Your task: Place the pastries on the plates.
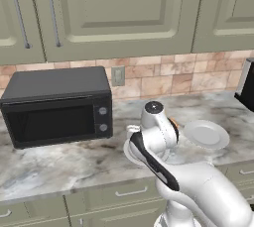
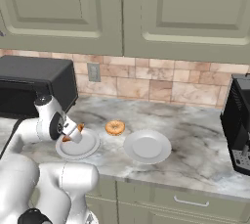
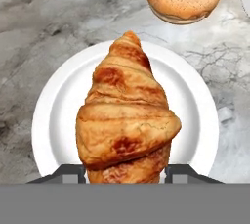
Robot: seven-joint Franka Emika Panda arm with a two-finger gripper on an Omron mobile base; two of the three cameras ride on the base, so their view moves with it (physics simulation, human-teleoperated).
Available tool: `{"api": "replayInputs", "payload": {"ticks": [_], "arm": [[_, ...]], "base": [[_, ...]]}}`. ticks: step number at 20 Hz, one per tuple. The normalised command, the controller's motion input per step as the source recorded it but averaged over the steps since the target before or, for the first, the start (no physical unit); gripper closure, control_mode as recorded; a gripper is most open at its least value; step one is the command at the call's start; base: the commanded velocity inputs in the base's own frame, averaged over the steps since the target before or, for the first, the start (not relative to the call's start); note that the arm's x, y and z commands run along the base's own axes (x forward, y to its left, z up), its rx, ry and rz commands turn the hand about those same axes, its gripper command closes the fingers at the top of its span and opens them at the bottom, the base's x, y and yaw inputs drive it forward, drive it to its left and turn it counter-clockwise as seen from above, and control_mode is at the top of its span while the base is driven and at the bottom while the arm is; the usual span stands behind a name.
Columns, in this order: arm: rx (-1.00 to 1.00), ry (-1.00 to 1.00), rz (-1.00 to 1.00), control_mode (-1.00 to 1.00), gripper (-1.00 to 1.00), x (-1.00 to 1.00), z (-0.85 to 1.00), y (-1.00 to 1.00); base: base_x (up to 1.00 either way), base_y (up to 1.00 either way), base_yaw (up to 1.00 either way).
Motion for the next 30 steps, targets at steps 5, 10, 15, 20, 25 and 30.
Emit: {"api": "replayInputs", "payload": {"ticks": [5,10,15,20,25,30], "arm": [[0.0,0.02,0.0,-1.0,1.0,0.02,-0.28,-0.04],[0.0,0.06,0.0,-1.0,1.0,0.0,-0.35,-0.05],[0.0,0.01,0.0,-1.0,1.0,0.0,-0.27,-0.01],[0.0,0.0,0.0,-1.0,1.0,0.0,-0.15,-0.02],[0.0,0.0,0.0,-1.0,1.0,0.02,-0.08,-0.14],[0.0,0.0,0.0,-1.0,-1.0,0.0,-0.07,-0.1]], "base": [[0.0,0.0,0.0],[0.0,0.0,0.0],[0.0,0.0,0.0],[0.0,0.0,0.0],[0.0,0.0,0.0],[0.0,0.0,0.0]]}}
